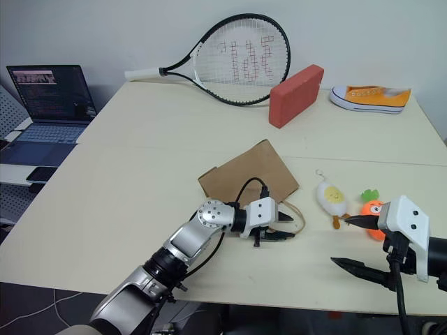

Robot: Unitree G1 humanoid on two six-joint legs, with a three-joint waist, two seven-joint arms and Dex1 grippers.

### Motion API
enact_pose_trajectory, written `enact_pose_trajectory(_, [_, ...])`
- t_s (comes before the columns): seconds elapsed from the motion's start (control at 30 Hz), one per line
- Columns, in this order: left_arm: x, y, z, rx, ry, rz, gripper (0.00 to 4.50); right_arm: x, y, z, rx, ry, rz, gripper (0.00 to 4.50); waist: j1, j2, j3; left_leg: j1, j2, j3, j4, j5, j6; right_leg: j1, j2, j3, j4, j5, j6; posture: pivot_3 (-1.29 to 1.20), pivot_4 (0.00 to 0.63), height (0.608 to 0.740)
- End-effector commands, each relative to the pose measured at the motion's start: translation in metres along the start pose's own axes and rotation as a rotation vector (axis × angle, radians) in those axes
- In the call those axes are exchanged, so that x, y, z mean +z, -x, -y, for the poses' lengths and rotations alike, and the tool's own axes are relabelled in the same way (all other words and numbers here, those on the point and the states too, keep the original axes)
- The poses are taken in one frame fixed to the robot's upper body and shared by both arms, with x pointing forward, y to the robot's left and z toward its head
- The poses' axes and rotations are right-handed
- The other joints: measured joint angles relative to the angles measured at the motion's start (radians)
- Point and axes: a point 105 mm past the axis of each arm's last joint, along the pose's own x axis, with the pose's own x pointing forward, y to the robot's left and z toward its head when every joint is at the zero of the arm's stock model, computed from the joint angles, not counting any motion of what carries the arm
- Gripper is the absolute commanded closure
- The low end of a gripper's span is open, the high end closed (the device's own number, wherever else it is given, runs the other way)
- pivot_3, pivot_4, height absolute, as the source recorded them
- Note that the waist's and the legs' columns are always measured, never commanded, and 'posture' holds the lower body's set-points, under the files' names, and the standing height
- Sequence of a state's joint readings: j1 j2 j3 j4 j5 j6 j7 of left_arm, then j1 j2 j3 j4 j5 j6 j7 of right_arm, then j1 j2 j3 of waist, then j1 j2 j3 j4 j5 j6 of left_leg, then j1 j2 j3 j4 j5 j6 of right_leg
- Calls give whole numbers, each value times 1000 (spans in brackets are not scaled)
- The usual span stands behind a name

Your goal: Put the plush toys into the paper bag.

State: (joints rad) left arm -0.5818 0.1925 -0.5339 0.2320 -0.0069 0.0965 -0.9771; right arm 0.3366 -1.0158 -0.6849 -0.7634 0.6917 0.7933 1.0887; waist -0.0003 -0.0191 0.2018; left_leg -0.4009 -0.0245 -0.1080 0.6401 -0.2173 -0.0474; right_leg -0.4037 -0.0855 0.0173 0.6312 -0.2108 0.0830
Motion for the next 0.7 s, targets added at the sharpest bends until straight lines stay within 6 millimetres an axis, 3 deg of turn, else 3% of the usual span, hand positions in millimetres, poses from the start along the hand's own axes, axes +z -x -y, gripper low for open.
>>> enact_pose_trajectory(0.03, [10, 1, -3, -8, -34, 29, 3932, 6, 1, -3, -3, 25, 19, 0, 0, 0, 0, 0, 0, 0, 0, 0, 0, 0, 0, 0, 0, 0, 0, 0, 150, 740])
enact_pose_trajectory(0.1, [14, 6, -7, -4, -21, 47, 4486, 6, -1, -4, -4, 26, 24, 0, 0, 0, 0, 0, 0, 0, 1, 0, 0, 0, 0, 0, 0, 0, 0, 0, 150, 740])
enact_pose_trajectory(0.3, [35, 26, -18, 11, 38, 129, 4486, 8, -12, -3, -1, 32, 56, 0, -1, 0, 0, 0, 1, 0, 1, 0, 0, 0, 0, 0, 0, 0, -1, 0, 150, 740])
enact_pose_trajectory(0.63, [77, 74, -33, -6, 249, 314, 4486, 18, -62, 2, -51, -25, 204, 0, -3, 0, 0, 0, 1, -1, 1, 0, 0, 0, 0, -1, 0, 0, -1, 0, 150, 740])
enact_pose_trajectory(0.7, [84, 81, -37, -5, 286, 349, 4500, 19, -74, 2, -57, -45, 229, 360, -3, 0, 0, -1, 0, -1, 2, 0, 0, 0, 0, -1, 0, 0, -1, 0, 150, 740])
